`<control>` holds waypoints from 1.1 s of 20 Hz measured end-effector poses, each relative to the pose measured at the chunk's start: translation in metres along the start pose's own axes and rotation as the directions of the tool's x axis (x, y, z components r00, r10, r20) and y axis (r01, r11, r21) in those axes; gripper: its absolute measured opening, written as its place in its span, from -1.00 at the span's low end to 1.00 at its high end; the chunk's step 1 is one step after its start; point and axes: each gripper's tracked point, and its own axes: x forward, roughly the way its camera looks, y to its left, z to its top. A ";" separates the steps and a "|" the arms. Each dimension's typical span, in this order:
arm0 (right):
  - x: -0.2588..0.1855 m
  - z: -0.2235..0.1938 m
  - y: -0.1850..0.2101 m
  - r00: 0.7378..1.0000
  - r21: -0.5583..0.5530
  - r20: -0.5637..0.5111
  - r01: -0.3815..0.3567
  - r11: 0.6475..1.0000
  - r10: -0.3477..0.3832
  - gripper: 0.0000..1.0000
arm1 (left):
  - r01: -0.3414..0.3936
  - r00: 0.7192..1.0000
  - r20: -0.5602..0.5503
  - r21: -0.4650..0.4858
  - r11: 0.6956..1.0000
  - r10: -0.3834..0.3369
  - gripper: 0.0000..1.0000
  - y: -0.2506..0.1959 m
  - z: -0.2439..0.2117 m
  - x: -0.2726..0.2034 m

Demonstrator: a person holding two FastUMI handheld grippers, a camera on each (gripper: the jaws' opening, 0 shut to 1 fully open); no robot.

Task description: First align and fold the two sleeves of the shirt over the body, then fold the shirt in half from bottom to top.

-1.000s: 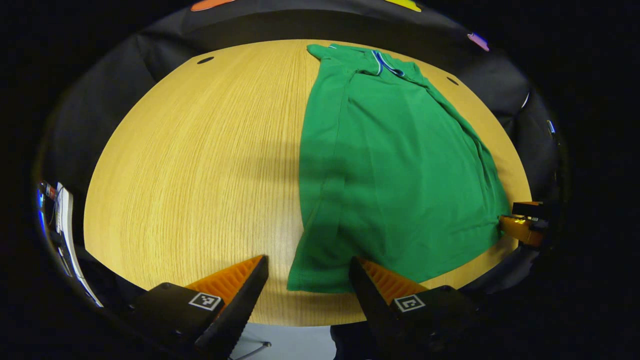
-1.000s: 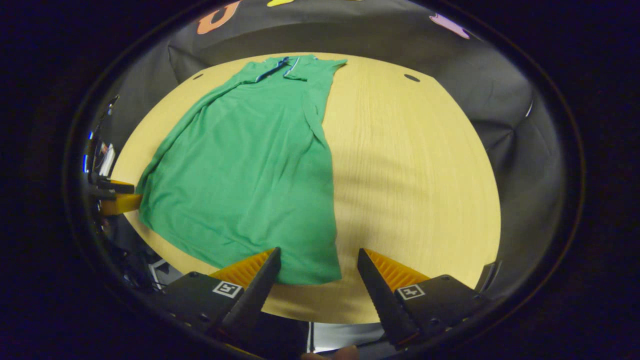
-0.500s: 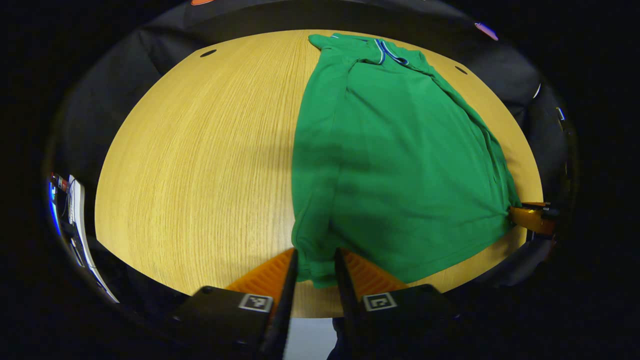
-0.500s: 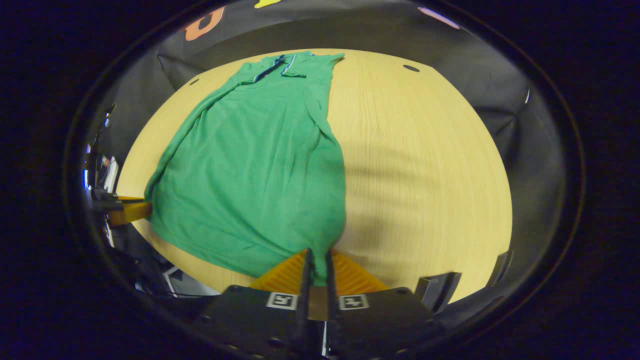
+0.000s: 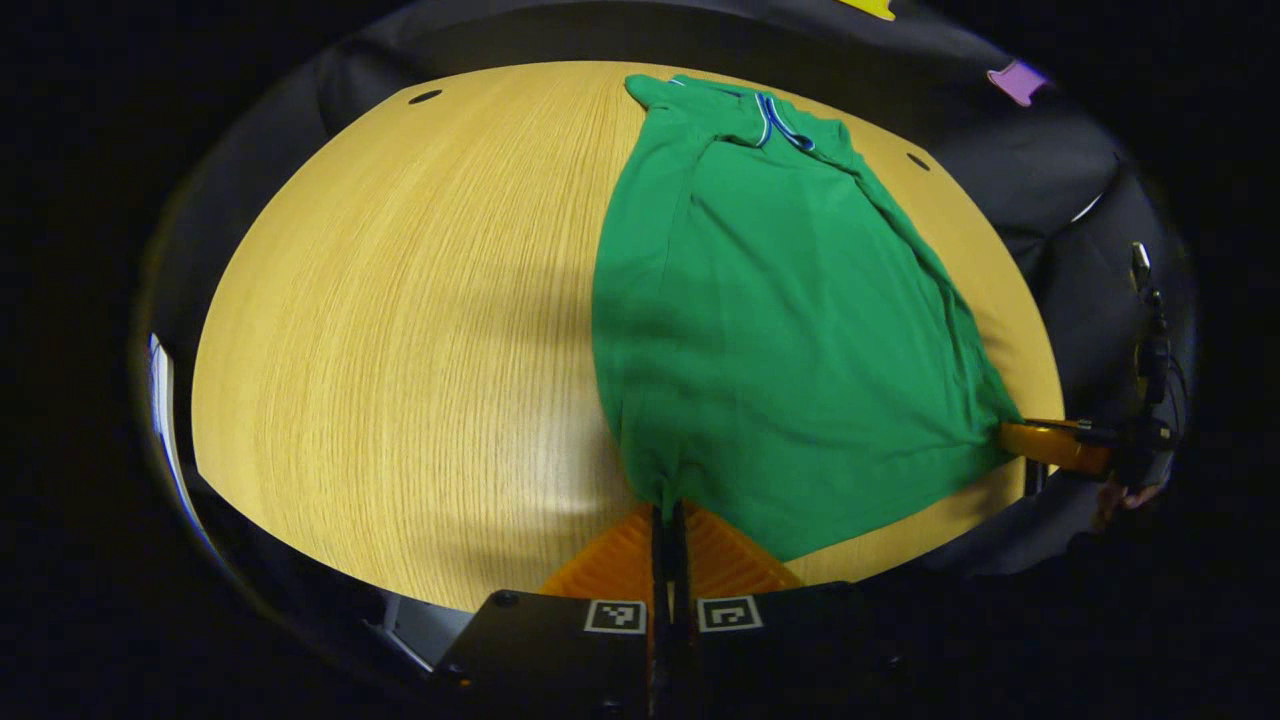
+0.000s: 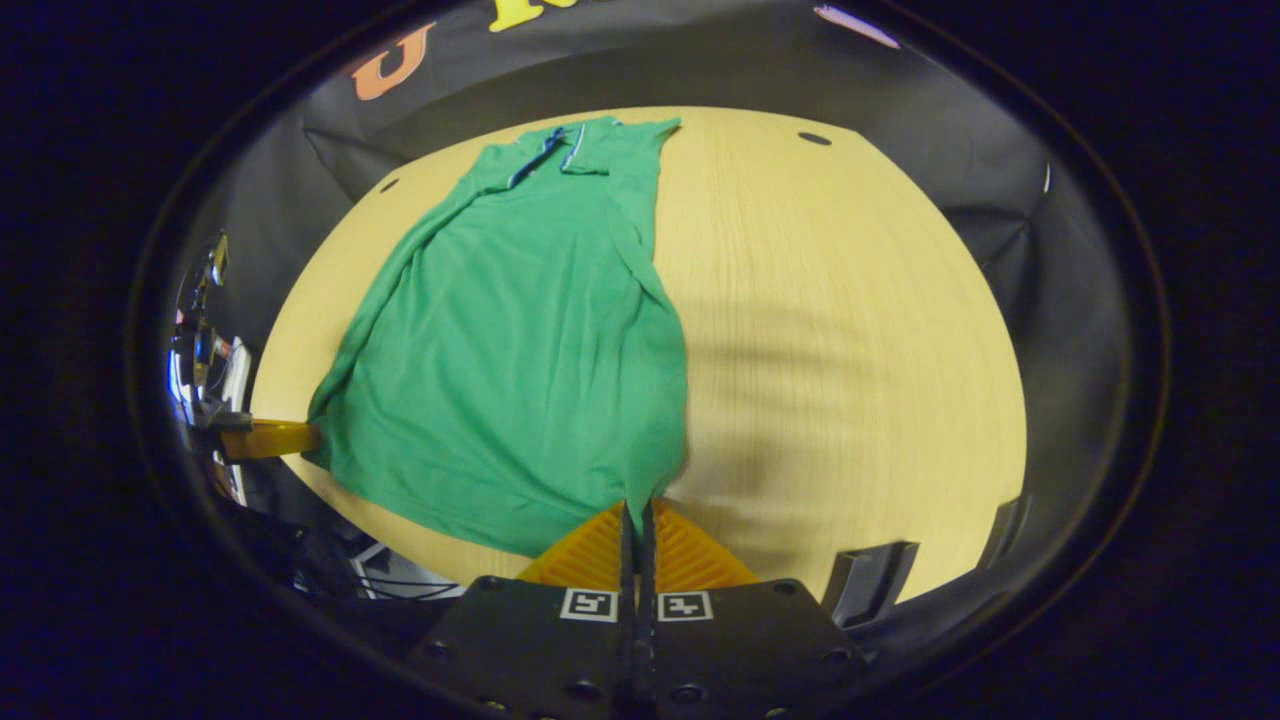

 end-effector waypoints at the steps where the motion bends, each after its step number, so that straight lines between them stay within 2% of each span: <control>1: -0.007 0.008 0.002 1.000 0.003 0.017 -0.008 1.000 0.008 -0.99 | 0.021 1.000 0.011 -0.011 1.000 -0.021 -0.87 -0.017 0.037 -0.019; 6: -0.038 0.047 0.000 0.994 0.045 0.103 -0.032 0.998 0.027 -0.99 | 0.089 0.994 0.069 -0.033 0.996 -0.086 -0.89 -0.028 0.062 -0.053; 13: -0.066 0.108 -0.005 0.974 0.086 0.225 -0.056 0.995 0.035 -1.00 | 0.057 0.979 0.190 0.065 0.996 -0.068 -0.88 -0.031 0.121 -0.075; 16: -0.070 0.139 -0.002 0.962 0.090 0.271 -0.060 0.994 0.034 -0.99 | 0.034 0.966 0.251 0.085 0.996 -0.055 -0.88 -0.031 0.159 -0.083; 22: -0.069 0.204 0.002 0.939 0.082 0.344 -0.058 0.995 0.027 -1.00 | 0.039 0.929 0.364 0.096 0.995 -0.071 -0.89 -0.044 0.244 -0.088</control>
